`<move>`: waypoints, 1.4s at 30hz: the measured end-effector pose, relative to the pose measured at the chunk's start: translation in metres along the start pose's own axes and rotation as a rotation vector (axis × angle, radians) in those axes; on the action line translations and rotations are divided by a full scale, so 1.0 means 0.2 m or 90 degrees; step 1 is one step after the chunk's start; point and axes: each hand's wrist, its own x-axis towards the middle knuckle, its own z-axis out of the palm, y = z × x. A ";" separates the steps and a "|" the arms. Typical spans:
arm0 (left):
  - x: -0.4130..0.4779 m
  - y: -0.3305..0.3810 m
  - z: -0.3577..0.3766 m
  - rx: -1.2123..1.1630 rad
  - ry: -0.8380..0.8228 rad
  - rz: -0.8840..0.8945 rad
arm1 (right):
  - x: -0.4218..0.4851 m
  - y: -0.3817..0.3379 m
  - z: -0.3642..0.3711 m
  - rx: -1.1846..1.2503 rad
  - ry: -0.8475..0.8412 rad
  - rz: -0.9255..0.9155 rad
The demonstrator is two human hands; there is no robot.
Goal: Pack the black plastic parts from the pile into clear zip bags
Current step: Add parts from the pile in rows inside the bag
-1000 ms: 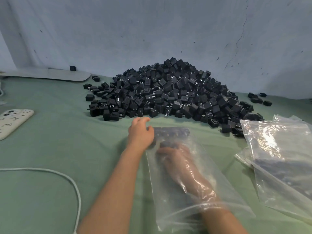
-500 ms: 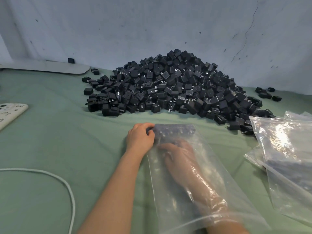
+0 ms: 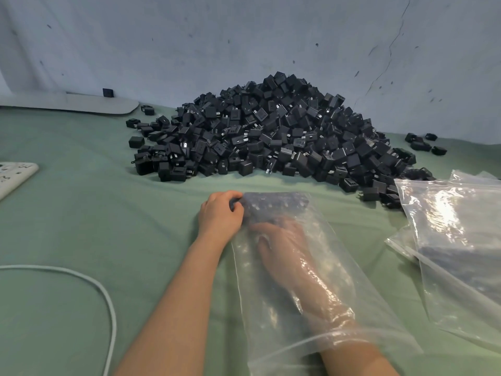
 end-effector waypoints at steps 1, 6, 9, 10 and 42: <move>0.00 0.00 0.00 0.001 0.000 0.001 | 0.00 0.00 0.00 -0.004 -0.009 0.006; 0.00 0.00 0.01 0.005 0.003 -0.001 | 0.00 -0.02 -0.02 -0.059 -0.049 0.011; 0.00 0.00 0.01 0.006 0.005 0.001 | -0.01 -0.02 -0.03 -0.062 -0.034 -0.013; 0.00 0.00 0.01 0.006 0.005 0.002 | -0.01 -0.02 -0.03 -0.051 -0.028 -0.018; 0.00 0.00 0.02 0.000 0.019 0.005 | 0.03 0.01 0.05 -0.015 0.018 0.000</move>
